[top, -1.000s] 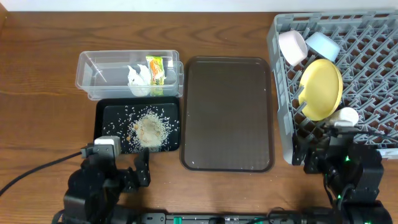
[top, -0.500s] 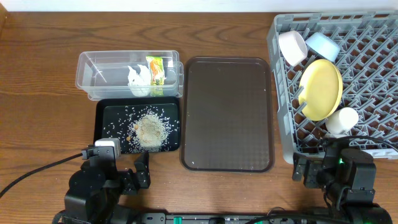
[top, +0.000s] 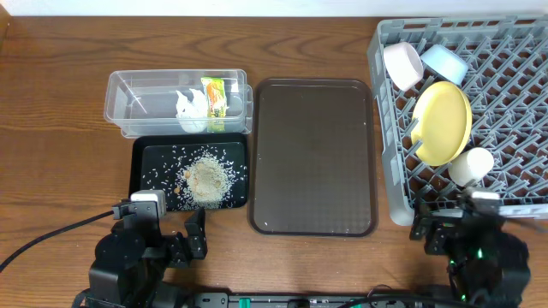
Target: Sort waste into correct bins and load items into the dishwasher rack
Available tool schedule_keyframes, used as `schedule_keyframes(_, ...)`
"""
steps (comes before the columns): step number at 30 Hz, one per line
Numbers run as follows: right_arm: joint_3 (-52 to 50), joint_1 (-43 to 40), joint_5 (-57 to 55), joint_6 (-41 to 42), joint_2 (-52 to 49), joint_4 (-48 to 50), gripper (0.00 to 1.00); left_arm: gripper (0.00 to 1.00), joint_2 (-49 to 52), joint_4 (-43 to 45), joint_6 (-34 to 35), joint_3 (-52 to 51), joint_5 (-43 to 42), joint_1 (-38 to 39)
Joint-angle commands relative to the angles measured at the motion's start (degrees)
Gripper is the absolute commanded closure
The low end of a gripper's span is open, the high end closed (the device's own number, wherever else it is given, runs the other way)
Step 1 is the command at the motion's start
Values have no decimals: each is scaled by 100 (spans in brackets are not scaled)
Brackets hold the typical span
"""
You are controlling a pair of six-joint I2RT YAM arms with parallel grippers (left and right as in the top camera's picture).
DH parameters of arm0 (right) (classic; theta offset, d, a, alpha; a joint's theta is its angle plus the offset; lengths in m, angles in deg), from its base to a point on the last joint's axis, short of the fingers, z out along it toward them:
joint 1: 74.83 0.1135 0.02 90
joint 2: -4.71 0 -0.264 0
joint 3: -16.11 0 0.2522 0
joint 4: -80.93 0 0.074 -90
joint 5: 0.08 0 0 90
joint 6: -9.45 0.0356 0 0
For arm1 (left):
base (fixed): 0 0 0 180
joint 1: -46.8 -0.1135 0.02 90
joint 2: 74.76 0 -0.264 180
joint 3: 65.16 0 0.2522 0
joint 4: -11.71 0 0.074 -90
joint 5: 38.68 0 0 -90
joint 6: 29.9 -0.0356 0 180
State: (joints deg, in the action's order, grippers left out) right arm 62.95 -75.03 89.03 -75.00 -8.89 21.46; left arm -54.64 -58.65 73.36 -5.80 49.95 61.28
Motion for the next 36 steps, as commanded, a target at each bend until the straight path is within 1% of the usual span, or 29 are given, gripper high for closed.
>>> schedule_keyframes(1, -616, 116, 66, 17, 551, 800, 1, 2, -15, -9, -35, -17, -15, 33)
schedule_keyframes(3, -1023, 116, 151, 17, 767, 1462, 1, 2, -15, -9, -35, -17, -15, 33)
schedule_keyframes(8, -2267, 151, 201, 17, 1150, 3486, 1, 2, -15, -9, -35, -17, -15, 35)
schedule_keyframes(10, -2677, 153, 155, -7, 1268, 4131, 1, 2, -15, -9, -35, -17, -15, 35)
schedule_keyframes(12, -3005, 160, 94, -9, 1333, 4557, 1, 2, -15, -9, -35, -17, -15, 35)
schedule_keyframes(15, -3220, 175, 92, -4, 1333, 4503, 1, 2, -15, -9, -35, -17, -15, 35)
schedule_keyframes(17, -3270, 205, 94, 0, 1329, 4103, 1, 2, -15, -9, -35, -17, -15, 35)
schedule_keyframes(36, -3276, 227, 155, -2, 1300, 4146, 1, 2, -15, -9, -35, -17, -15, 33)
